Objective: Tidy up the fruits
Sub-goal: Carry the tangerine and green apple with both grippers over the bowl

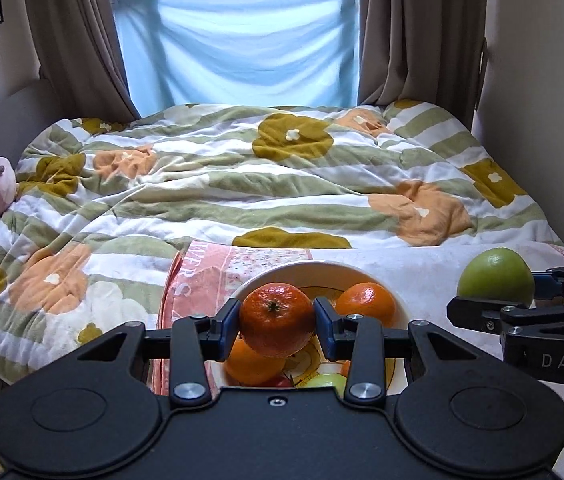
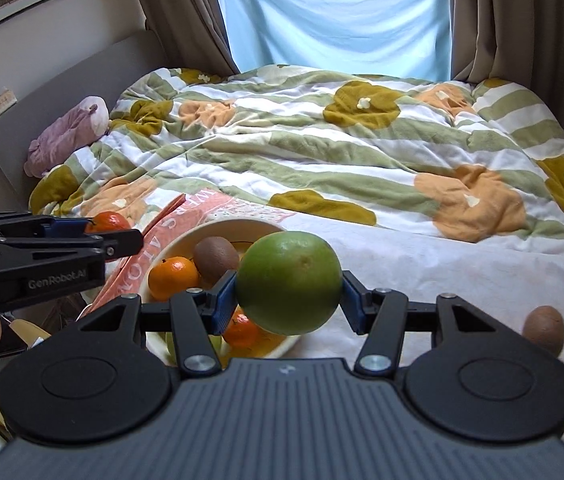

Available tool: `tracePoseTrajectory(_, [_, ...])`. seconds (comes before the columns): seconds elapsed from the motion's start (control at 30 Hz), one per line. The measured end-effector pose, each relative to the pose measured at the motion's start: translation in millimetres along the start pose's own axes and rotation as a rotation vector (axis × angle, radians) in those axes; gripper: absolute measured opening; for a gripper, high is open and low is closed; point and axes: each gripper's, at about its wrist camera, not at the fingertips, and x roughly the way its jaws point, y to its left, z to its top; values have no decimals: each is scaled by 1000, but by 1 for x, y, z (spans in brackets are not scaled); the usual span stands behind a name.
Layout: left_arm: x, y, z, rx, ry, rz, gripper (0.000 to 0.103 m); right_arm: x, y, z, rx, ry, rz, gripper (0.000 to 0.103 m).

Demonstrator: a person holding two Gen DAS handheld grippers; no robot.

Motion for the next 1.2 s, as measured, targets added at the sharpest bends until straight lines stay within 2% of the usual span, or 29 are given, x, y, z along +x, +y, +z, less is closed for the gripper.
tracePoseTrajectory(0.37, [66, 1, 1, 116, 86, -177, 44, 50, 8, -10, 81, 82, -114, 69])
tracePoseTrajectory(0.67, [97, -5, -5, 161, 153, -242, 45, 59, 7, -15, 97, 106, -173, 69])
tracePoseTrajectory(0.73, [99, -4, -4, 161, 164, -233, 60, 59, 6, -15, 97, 106, -181, 69])
tracePoseTrajectory(0.77, [99, -1, -4, 155, 163, -223, 75, 59, 5, -15, 101, 105, -184, 69])
tracePoseTrajectory(0.8, [98, 2, -4, 148, 154, -216, 85, 59, 4, -15, 106, 105, -185, 69])
tracePoseTrajectory(0.93, [89, 17, -1, 103, 128, -230, 92, 58, 4, -14, 97, 108, -190, 69])
tracePoseTrajectory(1.2, [61, 54, 5, -5, 67, -147, 95, 65, 20, -12, 56, 114, -139, 69])
